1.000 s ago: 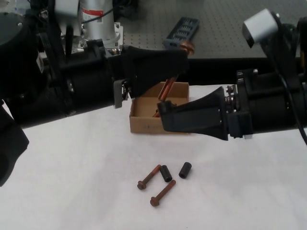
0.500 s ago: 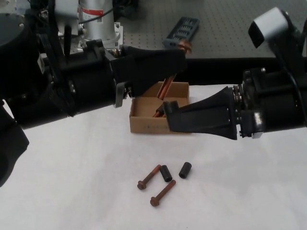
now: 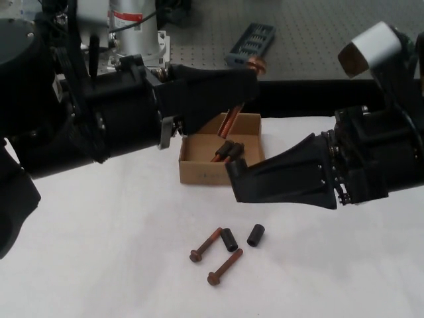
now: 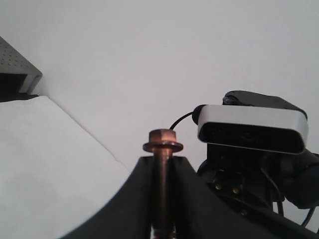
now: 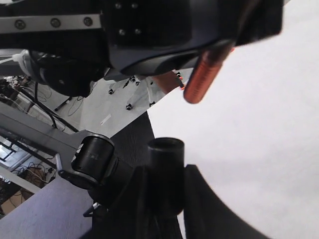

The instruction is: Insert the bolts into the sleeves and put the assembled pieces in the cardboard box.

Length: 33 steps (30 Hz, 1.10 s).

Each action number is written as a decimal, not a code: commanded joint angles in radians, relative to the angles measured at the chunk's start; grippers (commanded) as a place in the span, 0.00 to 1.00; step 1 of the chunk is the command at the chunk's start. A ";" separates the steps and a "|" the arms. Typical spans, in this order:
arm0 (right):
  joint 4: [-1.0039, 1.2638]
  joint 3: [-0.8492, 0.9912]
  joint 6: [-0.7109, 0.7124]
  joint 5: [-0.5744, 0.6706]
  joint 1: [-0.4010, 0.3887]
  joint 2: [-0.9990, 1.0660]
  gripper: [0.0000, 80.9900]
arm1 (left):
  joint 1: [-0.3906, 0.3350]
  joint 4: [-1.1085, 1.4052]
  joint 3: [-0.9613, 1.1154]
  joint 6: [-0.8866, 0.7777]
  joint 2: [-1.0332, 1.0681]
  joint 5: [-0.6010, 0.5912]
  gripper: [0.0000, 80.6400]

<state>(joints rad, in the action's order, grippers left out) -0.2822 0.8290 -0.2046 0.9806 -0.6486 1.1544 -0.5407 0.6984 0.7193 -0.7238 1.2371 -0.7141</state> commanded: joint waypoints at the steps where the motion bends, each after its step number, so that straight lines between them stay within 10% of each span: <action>1: 0.001 0.001 0.019 0.045 0.006 -0.003 0.03 | -0.002 0.015 0.004 -0.009 -0.012 -0.027 0.01; 33: 0.115 0.001 0.017 0.179 0.006 -0.001 0.03 | -0.043 0.070 0.004 -0.114 -0.012 -0.131 0.01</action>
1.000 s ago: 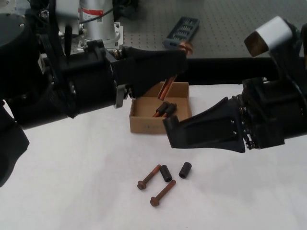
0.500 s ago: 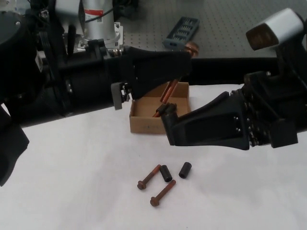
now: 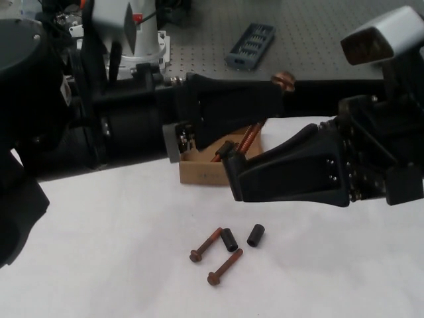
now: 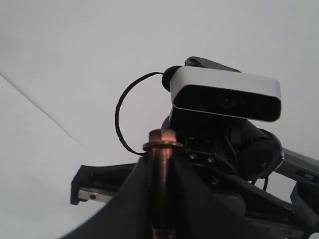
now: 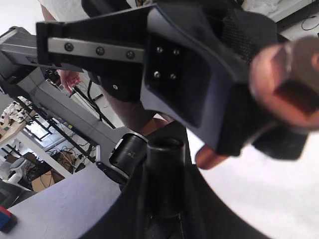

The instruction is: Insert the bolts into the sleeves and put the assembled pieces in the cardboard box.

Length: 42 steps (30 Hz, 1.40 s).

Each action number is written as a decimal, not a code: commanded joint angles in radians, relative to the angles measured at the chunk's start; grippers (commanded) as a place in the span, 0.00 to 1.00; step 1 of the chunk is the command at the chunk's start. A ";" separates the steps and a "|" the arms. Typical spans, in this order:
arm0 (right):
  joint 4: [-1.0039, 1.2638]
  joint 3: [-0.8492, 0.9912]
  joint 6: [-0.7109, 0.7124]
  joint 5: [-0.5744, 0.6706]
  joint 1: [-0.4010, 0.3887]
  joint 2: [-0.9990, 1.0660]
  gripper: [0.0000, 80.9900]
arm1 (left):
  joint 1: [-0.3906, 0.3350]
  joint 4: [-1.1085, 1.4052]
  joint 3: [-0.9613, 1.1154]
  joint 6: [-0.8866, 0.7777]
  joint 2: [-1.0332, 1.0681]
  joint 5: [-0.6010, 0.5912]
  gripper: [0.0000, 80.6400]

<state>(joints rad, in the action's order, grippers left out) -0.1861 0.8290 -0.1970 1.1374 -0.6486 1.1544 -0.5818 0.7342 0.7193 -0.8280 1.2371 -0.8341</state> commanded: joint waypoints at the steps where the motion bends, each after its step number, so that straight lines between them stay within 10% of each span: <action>1: 0.019 0.001 0.010 0.022 0.006 -0.001 0.03 | -0.002 0.042 0.004 -0.010 -0.012 -0.011 0.01; 42: 0.019 0.001 -0.004 0.044 0.008 -0.001 0.03 | -0.035 0.134 0.004 -0.086 -0.012 -0.046 0.01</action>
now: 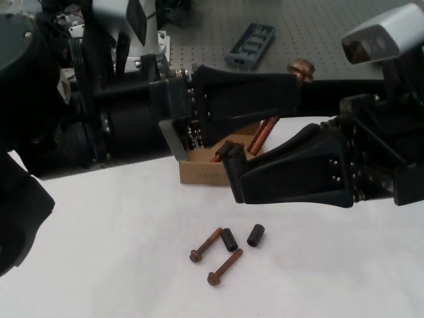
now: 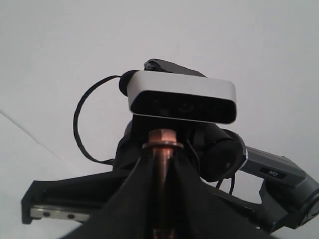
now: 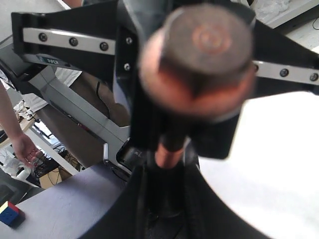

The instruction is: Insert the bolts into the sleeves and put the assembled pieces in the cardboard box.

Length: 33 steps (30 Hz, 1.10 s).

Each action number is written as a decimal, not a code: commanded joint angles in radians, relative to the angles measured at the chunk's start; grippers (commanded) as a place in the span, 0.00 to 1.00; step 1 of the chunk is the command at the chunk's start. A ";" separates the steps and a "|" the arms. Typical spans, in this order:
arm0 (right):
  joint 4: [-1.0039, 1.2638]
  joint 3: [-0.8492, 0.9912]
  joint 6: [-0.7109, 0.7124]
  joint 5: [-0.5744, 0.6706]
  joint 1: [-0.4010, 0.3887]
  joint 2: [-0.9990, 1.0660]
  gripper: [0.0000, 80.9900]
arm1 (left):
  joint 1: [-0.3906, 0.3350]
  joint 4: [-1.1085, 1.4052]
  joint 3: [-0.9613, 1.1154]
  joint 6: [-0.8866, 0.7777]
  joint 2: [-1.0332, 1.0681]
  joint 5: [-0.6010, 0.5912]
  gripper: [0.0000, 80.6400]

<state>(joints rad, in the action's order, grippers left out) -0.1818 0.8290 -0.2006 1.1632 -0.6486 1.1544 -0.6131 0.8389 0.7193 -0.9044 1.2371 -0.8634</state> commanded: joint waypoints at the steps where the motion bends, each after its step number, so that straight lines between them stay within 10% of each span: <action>1: 0.015 0.001 -0.001 0.018 0.008 -0.001 0.03 | -0.003 0.030 0.004 -0.010 -0.012 -0.017 0.01; 33: -0.110 0.001 0.041 0.044 0.088 -0.006 0.03 | -0.003 -0.037 0.004 0.121 -0.002 0.012 0.01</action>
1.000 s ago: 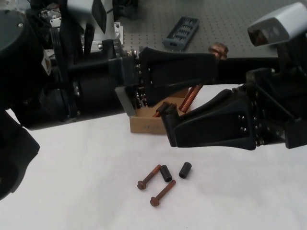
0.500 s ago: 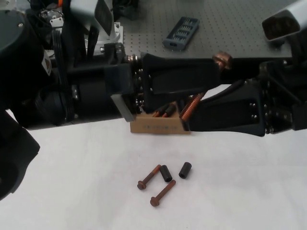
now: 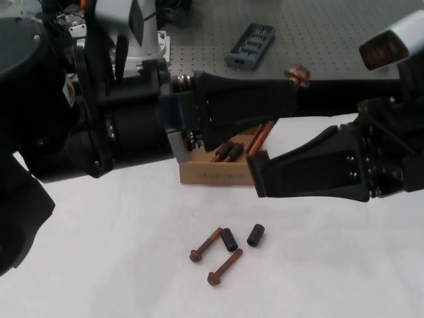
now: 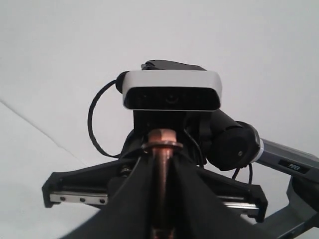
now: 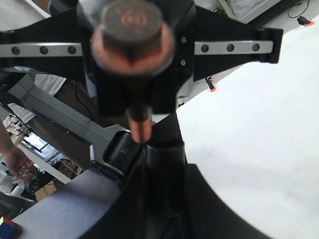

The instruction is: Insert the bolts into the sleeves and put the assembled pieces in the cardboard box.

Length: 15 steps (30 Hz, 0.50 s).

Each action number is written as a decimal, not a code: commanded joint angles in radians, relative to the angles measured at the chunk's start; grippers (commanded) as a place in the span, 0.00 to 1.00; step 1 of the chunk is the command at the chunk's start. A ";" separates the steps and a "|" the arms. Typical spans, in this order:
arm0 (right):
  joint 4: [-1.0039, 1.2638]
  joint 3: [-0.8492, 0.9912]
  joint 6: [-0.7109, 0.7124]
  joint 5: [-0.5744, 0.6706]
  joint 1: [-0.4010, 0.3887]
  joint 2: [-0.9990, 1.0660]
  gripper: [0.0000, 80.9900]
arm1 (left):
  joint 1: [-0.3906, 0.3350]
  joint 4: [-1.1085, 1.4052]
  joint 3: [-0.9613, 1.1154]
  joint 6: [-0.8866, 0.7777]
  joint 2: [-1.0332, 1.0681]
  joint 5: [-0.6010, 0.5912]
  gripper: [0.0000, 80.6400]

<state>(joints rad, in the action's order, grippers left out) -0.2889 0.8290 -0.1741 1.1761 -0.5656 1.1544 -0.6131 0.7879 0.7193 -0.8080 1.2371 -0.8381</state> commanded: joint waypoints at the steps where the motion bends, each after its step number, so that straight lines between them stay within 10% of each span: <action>1: -0.003 0.001 0.014 0.040 0.005 -0.006 0.03 | -0.003 0.014 0.004 0.025 0.001 -0.014 0.01; 15: -0.003 0.001 0.011 0.080 0.005 -0.006 0.03 | -0.003 0.031 0.006 0.007 0.039 -0.011 0.01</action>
<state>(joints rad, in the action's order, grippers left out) -0.3027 0.8256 -0.1749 1.2373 -0.5656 1.1567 -0.6131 0.7921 0.7193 -0.8080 1.2786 -0.8406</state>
